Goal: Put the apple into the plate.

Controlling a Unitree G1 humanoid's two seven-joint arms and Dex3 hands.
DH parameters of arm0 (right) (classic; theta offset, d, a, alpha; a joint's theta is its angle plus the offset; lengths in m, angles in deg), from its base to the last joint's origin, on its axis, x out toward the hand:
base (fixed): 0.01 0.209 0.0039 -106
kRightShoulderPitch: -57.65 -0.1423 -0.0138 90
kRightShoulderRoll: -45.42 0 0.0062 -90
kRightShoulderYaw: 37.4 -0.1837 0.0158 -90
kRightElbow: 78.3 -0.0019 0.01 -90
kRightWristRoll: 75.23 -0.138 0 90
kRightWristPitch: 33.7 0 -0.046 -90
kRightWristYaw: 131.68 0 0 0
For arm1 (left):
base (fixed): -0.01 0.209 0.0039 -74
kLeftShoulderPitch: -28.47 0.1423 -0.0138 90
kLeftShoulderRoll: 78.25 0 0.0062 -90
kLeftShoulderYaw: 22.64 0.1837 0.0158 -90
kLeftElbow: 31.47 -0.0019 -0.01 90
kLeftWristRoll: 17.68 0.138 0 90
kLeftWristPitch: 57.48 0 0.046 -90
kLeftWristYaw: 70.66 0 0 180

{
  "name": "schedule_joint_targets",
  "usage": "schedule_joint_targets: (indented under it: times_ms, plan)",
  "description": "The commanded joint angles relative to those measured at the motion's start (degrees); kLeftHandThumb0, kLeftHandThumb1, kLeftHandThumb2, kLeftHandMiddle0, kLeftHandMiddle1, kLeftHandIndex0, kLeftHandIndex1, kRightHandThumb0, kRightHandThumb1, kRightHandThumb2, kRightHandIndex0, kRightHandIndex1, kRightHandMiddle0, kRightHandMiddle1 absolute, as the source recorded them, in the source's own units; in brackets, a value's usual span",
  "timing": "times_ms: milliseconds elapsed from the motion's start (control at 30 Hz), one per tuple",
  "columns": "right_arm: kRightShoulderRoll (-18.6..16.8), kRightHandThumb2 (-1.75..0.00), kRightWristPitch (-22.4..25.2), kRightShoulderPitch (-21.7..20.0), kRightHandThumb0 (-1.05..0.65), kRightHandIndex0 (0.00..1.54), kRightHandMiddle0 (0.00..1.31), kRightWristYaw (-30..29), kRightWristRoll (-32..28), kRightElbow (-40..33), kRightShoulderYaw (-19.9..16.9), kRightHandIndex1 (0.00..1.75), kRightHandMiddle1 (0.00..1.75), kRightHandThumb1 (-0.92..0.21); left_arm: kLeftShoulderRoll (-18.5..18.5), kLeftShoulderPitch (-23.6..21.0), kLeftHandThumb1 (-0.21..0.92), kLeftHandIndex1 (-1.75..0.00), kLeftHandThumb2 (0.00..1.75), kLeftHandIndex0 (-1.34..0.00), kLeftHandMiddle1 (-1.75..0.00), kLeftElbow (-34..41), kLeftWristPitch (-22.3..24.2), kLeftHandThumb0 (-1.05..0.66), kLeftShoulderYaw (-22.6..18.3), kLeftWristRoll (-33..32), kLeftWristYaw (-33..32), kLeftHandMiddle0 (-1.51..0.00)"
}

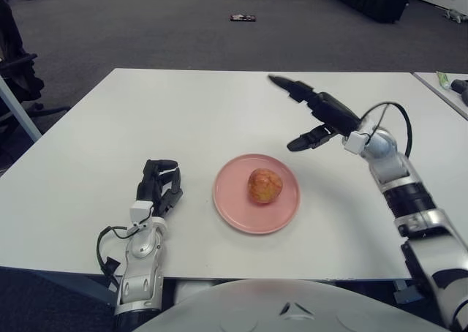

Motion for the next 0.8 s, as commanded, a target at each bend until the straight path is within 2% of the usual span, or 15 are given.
schedule_joint_targets:
  times_ms: [0, 167, 333, 500, 600, 633, 667, 700, 767]
  plan:
    - [-5.2, -0.61, -0.3, 2.6, -0.96, 0.06, 0.0, -11.6, 4.0, 1.3, -5.0, 0.7, 0.64, -0.69, -0.2, 0.5, 0.92, -1.75, 0.53, -0.2, -1.32, -1.9, 1.0, -0.35, -0.1, -0.2, 0.3, -0.49]
    - [-7.3, -0.8, 2.7, 4.0, -0.8, 0.11, 0.0, -15.8, 5.7, -0.2, -6.3, 0.86, 0.89, -0.58, -0.5, 0.4, 0.9, -1.75, 0.55, -0.21, -1.33, -3.2, -2.3, -0.35, 0.0, -0.4, 0.9, -0.5]
    - [-10.4, -0.95, 8.0, 6.6, -0.64, 0.15, 0.0, -19.5, 5.7, -3.5, -7.6, 0.94, 1.06, -0.54, -0.7, 0.5, 0.9, -1.75, 0.56, -0.21, -1.31, -2.4, -0.2, -0.35, 0.2, 0.0, 0.8, -0.48]
    - [-14.1, -1.17, 11.1, 10.2, -0.4, 0.19, 0.0, -22.7, 4.5, -6.5, -8.4, 1.03, 1.28, -0.62, -0.6, 0.6, 0.92, -1.75, 0.53, -0.2, -1.29, -1.3, 2.1, -0.35, 0.4, 0.4, 0.4, -0.46]
    - [-16.7, -1.2, 12.3, 12.5, -0.36, 0.22, 0.02, -26.7, 6.0, -7.0, -9.1, 1.06, 1.36, -0.65, -0.6, 0.6, 0.92, -1.75, 0.53, -0.2, -1.29, -0.9, 2.7, -0.35, 0.4, 0.6, 0.4, -0.46]
    - [-17.4, -1.21, 12.8, 13.0, -0.36, 0.25, 0.06, -28.1, 6.6, -7.0, -9.3, 1.08, 1.42, -0.67, -0.6, 0.6, 0.92, -1.75, 0.53, -0.2, -1.29, -0.8, 2.9, -0.35, 0.5, 0.6, 0.4, -0.46]
    - [-18.5, -1.21, 13.6, 13.3, -0.35, 0.27, 0.09, -30.3, 7.7, -7.1, -9.6, 1.1, 1.45, -0.68, -0.5, 0.6, 0.92, -1.75, 0.53, -0.2, -1.3, -0.6, 3.1, -0.35, 0.5, 0.6, 0.3, -0.46]
    - [-19.3, -0.97, 14.2, 13.6, -0.35, 0.32, 0.13, -32.2, 8.6, -7.1, -9.8, 1.11, 1.55, -0.76, -0.5, 0.6, 0.92, -1.75, 0.53, -0.2, -1.3, -0.5, 3.2, -0.35, 0.6, 0.6, 0.4, -0.46]
    - [-20.4, -0.76, 15.4, 14.1, -0.35, 0.37, 0.16, -34.4, 9.5, -7.3, -10.0, 1.13, 1.65, -0.84, -0.4, 0.5, 0.92, -1.75, 0.53, -0.2, -1.3, -0.3, 3.3, -0.35, 0.8, 0.7, 0.4, -0.47]
